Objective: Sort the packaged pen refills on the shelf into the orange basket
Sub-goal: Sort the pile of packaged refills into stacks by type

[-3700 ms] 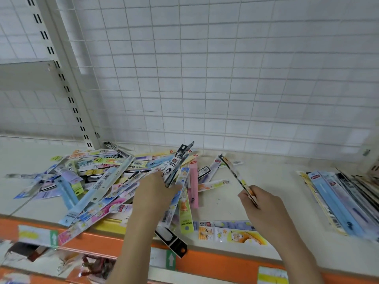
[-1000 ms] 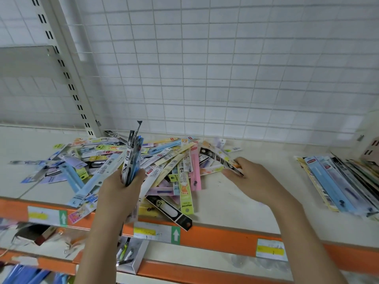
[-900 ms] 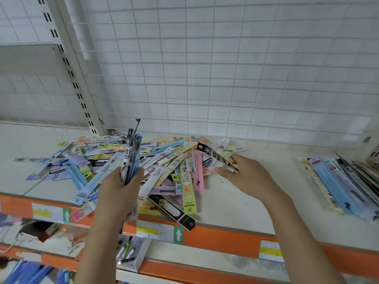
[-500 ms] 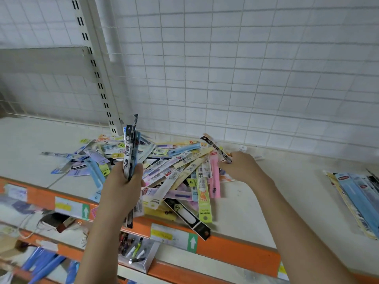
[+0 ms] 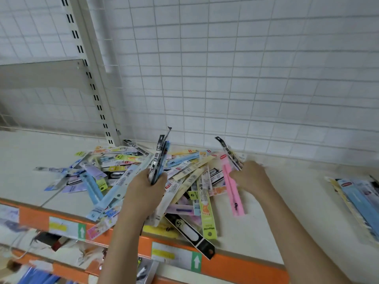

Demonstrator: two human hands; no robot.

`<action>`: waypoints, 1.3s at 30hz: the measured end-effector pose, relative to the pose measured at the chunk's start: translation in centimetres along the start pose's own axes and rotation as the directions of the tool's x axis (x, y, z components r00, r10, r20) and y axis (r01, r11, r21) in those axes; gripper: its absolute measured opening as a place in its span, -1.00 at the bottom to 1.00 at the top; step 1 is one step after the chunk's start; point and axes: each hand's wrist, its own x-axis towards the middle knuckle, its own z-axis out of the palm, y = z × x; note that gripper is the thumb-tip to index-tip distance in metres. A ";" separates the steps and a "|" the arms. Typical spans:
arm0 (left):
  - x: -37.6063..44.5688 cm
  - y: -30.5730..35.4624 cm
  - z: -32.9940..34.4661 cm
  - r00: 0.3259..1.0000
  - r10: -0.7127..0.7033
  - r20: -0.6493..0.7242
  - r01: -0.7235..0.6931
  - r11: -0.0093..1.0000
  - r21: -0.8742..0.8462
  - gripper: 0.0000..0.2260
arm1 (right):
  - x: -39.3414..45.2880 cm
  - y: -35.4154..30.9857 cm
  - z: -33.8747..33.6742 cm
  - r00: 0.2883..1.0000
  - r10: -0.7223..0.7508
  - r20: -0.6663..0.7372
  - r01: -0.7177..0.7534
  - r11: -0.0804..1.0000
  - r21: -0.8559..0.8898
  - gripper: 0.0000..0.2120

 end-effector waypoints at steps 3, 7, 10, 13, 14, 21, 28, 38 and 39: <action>0.5 0.4 1.3 0.998 0.017 0.066 -0.021 0.998 0.056 -0.61 | -1.6 0.4 -2.0 0.998 -0.030 -0.062 0.035 0.996 0.081 -0.87; 2.3 1.6 2.6 0.994 0.043 0.098 -0.056 0.988 0.144 -0.68 | -3.5 0.7 -3.7 0.994 -0.037 -0.099 0.057 0.978 0.199 -0.85; 4.3 2.4 3.8 0.989 0.070 0.128 -0.087 0.988 0.128 -0.72 | -4.5 1.1 -4.7 0.994 -0.004 -0.112 0.038 0.953 0.300 -0.87; 6.4 2.6 5.1 0.986 0.088 0.141 -0.115 0.974 0.195 -0.66 | -5.2 1.3 -5.6 0.993 0.011 -0.119 0.030 0.941 0.337 -0.84; 7.0 2.5 5.6 0.985 0.093 0.142 -0.123 0.968 0.219 -0.65 | -5.3 1.4 -5.8 0.993 0.012 -0.118 0.029 0.940 0.340 -0.85; 9.4 2.6 7.9 0.976 0.094 0.198 -0.163 0.917 0.365 -0.70 | -5.8 2.1 -6.8 0.990 -0.010 -0.142 0.056 0.944 0.326 -0.83; 10.1 3.1 9.5 0.944 0.077 0.322 -0.234 0.843 0.484 -0.64 | -5.7 3.0 -6.5 0.984 0.000 -0.176 0.044 0.967 0.251 -0.81; 10.7 4.4 9.4 0.945 0.072 0.318 -0.218 0.864 0.453 -0.72 | -4.2 4.0 -5.7 0.992 -0.048 -0.116 0.068 0.981 0.180 -0.87; 10.9 4.7 9.1 0.948 0.092 0.304 -0.224 0.872 0.435 -0.72 | -4.0 3.9 -5.6 0.994 -0.055 -0.097 0.073 0.979 0.192 -0.89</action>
